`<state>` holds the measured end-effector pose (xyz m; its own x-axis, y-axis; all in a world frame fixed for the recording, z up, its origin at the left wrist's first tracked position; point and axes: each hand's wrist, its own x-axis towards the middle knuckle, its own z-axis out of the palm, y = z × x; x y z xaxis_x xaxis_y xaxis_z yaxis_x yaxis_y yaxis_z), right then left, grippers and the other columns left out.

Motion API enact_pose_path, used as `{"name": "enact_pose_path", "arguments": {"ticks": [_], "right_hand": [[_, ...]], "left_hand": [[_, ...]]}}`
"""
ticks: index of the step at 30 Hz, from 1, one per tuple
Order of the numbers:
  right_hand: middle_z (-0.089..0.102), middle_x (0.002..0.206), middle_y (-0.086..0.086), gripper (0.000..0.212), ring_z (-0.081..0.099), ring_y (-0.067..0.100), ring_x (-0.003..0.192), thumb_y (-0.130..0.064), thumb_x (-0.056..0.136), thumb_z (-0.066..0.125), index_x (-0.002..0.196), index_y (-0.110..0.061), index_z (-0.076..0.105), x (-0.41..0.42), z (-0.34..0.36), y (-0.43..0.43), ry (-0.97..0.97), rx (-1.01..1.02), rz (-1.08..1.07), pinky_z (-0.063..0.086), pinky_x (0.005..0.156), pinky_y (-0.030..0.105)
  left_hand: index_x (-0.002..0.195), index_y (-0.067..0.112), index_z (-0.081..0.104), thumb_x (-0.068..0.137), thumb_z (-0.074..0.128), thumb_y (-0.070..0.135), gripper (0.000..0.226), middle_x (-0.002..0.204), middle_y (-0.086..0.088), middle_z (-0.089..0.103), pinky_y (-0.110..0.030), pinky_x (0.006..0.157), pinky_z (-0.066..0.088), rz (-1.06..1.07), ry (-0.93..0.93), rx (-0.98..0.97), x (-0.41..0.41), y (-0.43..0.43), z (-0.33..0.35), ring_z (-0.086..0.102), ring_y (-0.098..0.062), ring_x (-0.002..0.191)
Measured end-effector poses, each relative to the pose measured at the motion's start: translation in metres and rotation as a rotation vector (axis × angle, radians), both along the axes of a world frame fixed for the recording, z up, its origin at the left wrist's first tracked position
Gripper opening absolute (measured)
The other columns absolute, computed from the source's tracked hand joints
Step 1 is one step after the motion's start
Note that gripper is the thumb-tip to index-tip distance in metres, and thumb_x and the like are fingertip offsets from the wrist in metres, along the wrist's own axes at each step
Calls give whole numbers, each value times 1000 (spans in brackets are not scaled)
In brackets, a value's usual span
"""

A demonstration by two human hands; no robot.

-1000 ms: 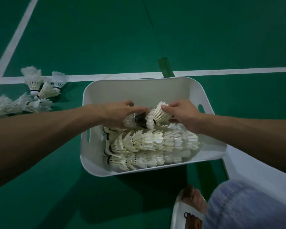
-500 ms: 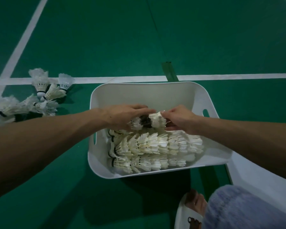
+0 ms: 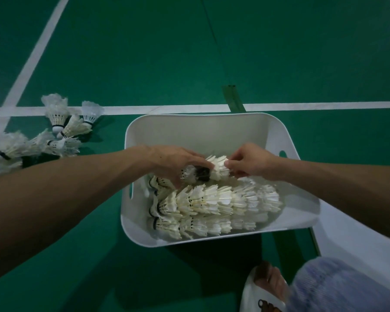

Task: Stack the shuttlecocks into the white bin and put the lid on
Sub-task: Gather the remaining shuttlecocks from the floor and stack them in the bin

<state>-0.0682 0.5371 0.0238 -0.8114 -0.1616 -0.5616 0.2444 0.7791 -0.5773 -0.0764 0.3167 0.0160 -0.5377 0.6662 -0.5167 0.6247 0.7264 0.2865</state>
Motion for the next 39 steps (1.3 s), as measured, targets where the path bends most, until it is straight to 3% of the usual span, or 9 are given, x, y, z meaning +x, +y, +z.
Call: {"name": "enact_pose_path", "arguments": {"ticks": [4,8,13,21,27,32,35,39], "right_hand": [[72,77,7,34,69,17,69,-39,87,66,89,-6,72,-3,19,4,154,112,48,58,71,33],[72,91,5,28,66,15,77,-35,87,68,96,-9,71,2,41,-9,300,195,167,53,69,27],[66,118,1,36,59,14,104,-40,86,67,114,-16,67,12,72,-48,472,317,437,38,82,21],[63,123,4,35,56,20,114,-38,89,64,118,-19,65,14,108,-151,674,210,564,41,91,27],[64,123,6,38,57,22,113,-38,87,65,119,-17,64,0,82,-246,643,160,680,42,92,26],[63,124,5,42,58,22,112,-39,86,67,120,-16,62,-28,40,-287,555,209,678,41,89,25],[62,127,6,45,57,23,114,-38,86,68,123,-14,60,-48,23,-301,496,223,644,41,91,25],[57,131,9,55,54,25,117,-36,85,69,132,-15,51,-73,0,-327,422,219,611,41,92,27]], "left_hand": [[147,50,6,79,75,19,101,160,9,9,-47,111,27,28,-11,7,4,-10,6,31,-23,138],[151,34,16,86,66,31,82,160,4,13,-43,114,21,73,93,58,16,-15,28,25,-23,141],[138,19,45,87,63,42,58,146,-3,39,-40,113,28,233,347,226,23,-42,64,36,-22,133],[134,15,48,89,60,42,54,143,-10,37,-42,111,28,655,453,167,43,-149,76,35,-32,129],[137,16,47,89,58,49,60,146,-16,35,-45,110,31,934,317,20,68,-245,30,38,-35,129],[138,15,45,88,59,49,62,145,-17,34,-45,111,31,1139,291,74,61,-287,-6,36,-35,131],[141,20,40,89,59,43,60,149,-13,32,-48,113,28,1072,265,122,54,-288,-19,33,-32,134],[146,38,26,89,59,44,67,159,1,10,-50,118,14,826,327,-15,47,-285,-34,8,-31,145]]}}
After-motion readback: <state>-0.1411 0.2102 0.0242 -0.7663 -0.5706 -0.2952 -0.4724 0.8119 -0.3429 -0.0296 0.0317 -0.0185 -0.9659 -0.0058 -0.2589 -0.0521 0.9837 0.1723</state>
